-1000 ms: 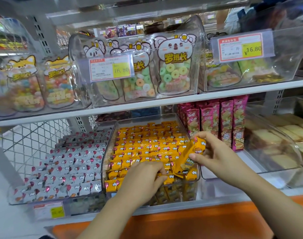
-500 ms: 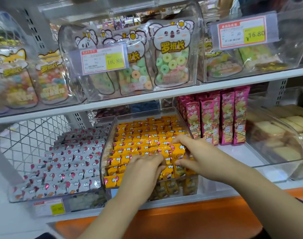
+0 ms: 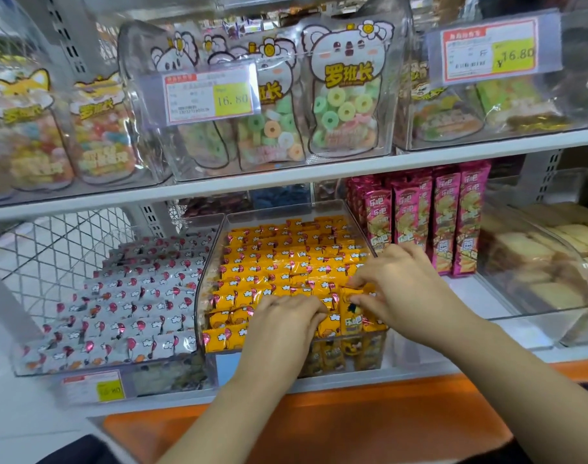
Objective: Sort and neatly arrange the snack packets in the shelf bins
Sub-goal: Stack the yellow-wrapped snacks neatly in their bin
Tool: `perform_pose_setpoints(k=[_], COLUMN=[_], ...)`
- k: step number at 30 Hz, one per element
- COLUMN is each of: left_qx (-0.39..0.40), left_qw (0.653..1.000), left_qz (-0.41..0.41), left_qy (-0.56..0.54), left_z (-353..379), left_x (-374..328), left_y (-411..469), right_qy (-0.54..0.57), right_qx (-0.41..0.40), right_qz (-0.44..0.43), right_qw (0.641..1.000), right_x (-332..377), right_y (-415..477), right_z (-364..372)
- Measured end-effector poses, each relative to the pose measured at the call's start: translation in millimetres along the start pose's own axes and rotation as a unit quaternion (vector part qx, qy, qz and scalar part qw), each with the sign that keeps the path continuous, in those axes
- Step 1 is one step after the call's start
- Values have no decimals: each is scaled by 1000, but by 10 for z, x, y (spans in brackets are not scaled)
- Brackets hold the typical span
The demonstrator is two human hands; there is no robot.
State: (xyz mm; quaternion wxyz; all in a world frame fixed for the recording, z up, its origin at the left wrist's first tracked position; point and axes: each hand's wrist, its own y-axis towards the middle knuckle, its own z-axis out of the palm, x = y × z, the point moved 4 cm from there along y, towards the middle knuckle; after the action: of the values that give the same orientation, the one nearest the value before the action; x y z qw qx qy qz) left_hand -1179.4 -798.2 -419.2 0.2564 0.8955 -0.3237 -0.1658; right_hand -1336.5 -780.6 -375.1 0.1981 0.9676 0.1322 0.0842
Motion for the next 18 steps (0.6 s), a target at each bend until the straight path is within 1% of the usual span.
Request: perform_pose_setpoints(k=[2, 4, 8, 12, 15, 18], left_qx=[-4, 1, 6, 11, -1, -26], left_qw=[1000, 1000, 999, 999, 999, 999], left_qz=[-5, -6, 0, -2, -4, -17], left_qy=[5, 21, 40, 33, 41, 26], left_z=[8, 6, 10, -6, 1, 38], left_x=[20, 26, 9, 28, 40, 27], left_y=[-13, -32, -18, -35, -53, -70], right_qy=[-10, -30, -47, -46, -49, -59], right_qx=[24, 5, 11, 4, -2, -11], right_qz=[-7, -41, -8, -25, -33, -18], right_qw=[1000, 999, 999, 999, 998, 998], right_x=[25, 77, 86, 120, 142, 105], right_y=[-36, -81, -51, -125, -164, -130], right_z=[21, 30, 89, 82, 66, 108])
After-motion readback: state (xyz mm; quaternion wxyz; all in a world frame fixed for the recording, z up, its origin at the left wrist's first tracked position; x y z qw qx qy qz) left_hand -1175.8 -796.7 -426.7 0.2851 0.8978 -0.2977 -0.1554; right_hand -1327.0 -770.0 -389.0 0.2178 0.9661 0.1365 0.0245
